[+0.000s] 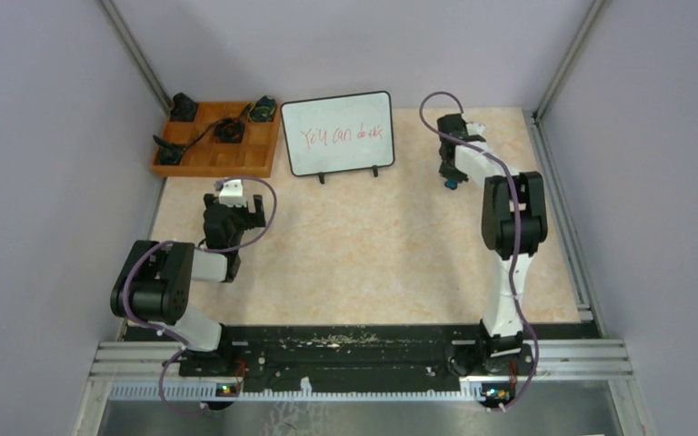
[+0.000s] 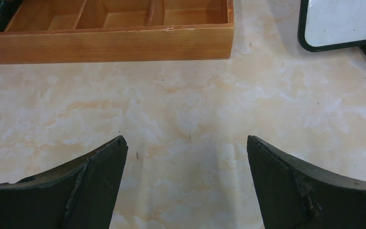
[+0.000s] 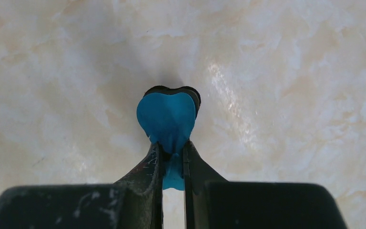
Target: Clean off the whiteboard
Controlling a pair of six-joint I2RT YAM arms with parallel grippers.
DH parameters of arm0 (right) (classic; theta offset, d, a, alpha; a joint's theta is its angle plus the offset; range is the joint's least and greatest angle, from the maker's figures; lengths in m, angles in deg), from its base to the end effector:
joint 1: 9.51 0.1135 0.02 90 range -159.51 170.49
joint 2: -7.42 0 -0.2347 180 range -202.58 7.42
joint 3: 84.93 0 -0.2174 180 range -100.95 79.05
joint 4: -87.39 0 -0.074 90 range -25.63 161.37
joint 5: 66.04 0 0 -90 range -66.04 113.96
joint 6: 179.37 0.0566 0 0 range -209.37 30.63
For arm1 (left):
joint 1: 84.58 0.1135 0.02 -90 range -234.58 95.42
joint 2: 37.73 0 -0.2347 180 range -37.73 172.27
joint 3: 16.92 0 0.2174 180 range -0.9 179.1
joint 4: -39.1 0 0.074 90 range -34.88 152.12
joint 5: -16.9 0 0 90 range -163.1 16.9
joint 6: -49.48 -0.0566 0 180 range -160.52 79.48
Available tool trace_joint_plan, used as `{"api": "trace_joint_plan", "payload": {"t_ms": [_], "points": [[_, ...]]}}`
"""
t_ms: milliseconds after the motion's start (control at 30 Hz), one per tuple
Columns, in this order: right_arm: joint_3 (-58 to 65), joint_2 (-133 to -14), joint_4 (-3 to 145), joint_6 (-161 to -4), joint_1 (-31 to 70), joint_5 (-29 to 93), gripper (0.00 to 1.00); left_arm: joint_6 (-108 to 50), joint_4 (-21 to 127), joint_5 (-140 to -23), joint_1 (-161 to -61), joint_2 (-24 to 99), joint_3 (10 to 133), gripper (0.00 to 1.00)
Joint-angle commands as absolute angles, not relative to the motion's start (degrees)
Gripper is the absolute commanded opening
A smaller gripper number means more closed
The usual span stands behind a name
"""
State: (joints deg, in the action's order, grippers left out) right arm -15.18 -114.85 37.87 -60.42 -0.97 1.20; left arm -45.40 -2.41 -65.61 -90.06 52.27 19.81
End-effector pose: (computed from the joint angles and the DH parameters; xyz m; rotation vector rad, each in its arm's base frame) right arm 0.4167 0.0404 0.1557 0.5766 2.4725 -0.2766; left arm 0.2768 -0.0191 0.1474 0.0661 1.7743 0.1085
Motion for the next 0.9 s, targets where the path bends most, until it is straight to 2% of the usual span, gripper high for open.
{"api": "trace_joint_plan", "payload": {"t_ms": [0, 167, 333, 867], "points": [[-9.12, -101.75, 45.41, -63.27, 4.26, -2.57, 0.00, -45.19, -4.20, -65.31, -90.00, 52.61, 20.62, 1.00], [3.30, -88.66, 58.86, -68.03, 12.33, -0.90, 0.00, -45.19, -4.16, -65.29, -89.97, 52.65, 20.63, 1.00], [9.63, -80.57, 66.64, -70.76, 18.20, 0.92, 0.00, -45.21, -4.16, -65.31, -89.97, 52.62, 20.63, 1.00], [11.31, -79.85, 69.08, -71.50, 24.80, 1.05, 0.00, -45.22, -4.15, -65.30, -90.02, 52.62, 20.62, 1.00]]}}
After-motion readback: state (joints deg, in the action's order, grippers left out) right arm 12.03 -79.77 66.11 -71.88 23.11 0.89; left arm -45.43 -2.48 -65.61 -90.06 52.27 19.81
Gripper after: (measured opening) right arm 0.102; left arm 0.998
